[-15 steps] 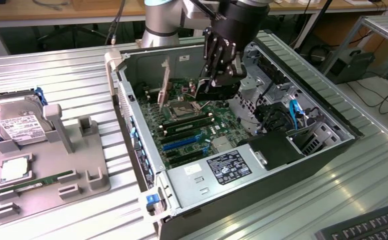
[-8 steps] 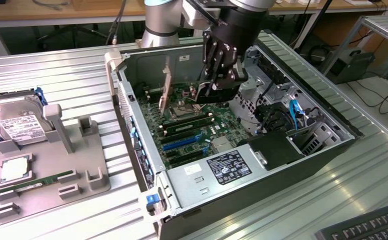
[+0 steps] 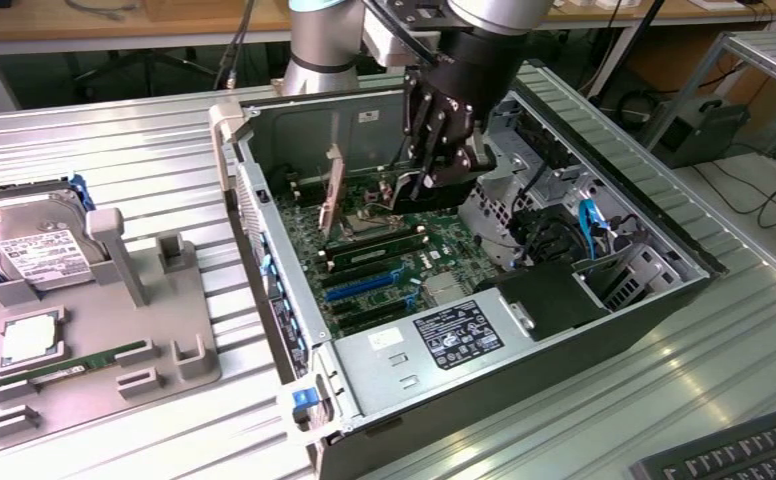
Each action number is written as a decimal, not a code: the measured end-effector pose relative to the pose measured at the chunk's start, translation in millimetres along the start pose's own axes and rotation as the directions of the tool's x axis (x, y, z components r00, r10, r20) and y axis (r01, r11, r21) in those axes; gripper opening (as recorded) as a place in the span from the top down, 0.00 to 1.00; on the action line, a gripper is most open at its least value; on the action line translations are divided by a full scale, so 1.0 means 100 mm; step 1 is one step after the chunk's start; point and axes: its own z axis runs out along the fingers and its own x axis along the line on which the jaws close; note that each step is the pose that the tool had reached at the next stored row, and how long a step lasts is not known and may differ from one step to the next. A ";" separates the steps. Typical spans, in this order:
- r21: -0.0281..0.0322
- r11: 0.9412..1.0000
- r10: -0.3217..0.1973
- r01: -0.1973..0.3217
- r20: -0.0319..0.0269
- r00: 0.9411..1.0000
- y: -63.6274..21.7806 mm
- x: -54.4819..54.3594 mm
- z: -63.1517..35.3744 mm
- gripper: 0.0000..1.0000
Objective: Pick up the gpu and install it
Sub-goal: 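Insert the gpu into the slot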
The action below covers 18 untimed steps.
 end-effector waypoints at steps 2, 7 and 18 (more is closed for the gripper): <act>0.007 1.000 -0.002 0.002 0.000 1.000 0.018 0.02 0.031 0.73; 0.026 1.000 -0.003 0.003 0.000 1.000 0.172 0.04 0.133 0.73; 0.030 0.999 -0.016 0.016 0.000 1.000 0.250 0.07 0.344 0.73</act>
